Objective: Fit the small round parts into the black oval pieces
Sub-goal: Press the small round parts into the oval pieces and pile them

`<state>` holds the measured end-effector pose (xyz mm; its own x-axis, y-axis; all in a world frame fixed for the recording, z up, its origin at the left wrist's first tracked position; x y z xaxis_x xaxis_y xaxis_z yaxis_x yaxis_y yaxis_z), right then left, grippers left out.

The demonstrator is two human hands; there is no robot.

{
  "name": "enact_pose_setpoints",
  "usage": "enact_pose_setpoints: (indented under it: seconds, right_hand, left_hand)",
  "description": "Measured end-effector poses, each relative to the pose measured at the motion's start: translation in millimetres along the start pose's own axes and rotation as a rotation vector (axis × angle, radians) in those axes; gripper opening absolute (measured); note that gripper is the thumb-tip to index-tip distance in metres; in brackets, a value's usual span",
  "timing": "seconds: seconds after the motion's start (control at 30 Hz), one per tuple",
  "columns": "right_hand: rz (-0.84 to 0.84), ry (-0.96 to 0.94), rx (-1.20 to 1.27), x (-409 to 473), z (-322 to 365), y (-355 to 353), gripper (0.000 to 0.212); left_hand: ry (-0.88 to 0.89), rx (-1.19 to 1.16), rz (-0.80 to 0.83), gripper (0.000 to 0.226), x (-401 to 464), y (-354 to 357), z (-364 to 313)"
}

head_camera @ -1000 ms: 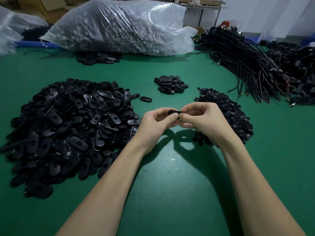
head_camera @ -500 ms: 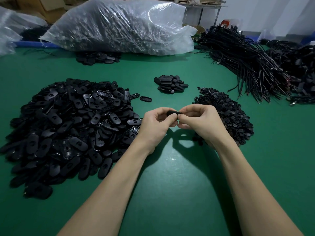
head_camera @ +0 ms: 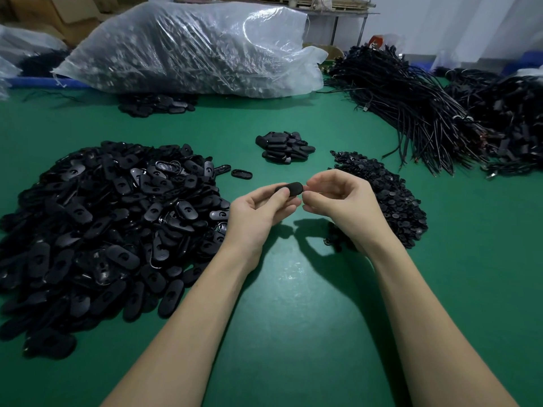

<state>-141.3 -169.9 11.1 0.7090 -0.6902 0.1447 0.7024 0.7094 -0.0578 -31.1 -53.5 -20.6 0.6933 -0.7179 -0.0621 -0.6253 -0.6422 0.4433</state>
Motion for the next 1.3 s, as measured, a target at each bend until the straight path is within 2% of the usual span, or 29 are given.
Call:
enact_pose_setpoints:
  seconds: [0.1,0.4,0.67,0.8,1.03,1.3]
  right_hand:
    - [0.008,-0.028,-0.062,-0.4,0.7,2.5,0.012]
    - [-0.046,-0.045,-0.097,1.8,-1.8,0.4,0.013]
    - [-0.079,-0.076,-0.247,1.8,0.4,6.2,0.012]
    - [-0.081,-0.054,-0.236,2.4,1.4,7.2,0.009]
    - [-0.07,0.109,-0.082,1.8,0.3,2.2,0.003]
    - [-0.073,0.126,-0.092,1.9,1.9,4.9,0.003]
  left_hand:
    - [0.013,-0.014,-0.014,0.021,0.3,0.2,-0.3]
    - [-0.012,-0.049,0.078,0.022,0.6,-1.0,-0.6]
    - [0.029,-0.008,0.066,0.018,0.0,1.6,1.2]
    - [0.044,0.023,0.068,0.02,-1.0,2.2,1.6]
    - [0.058,0.066,0.081,0.021,-2.9,3.9,0.3]
    - [0.075,0.104,0.086,0.022,-4.7,5.2,-1.1]
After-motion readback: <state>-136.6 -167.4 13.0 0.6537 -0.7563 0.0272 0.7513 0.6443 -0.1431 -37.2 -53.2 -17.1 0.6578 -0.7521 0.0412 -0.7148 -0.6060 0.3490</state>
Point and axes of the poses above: each hand's wrist, its own x-axis towards the middle knuckle, its own y-axis out of the palm, z = x × y, the point moved 3 cm from there along x, towards the middle knuckle, and after that the axes turned 2 degrees about -y, right-handed, at the moved point
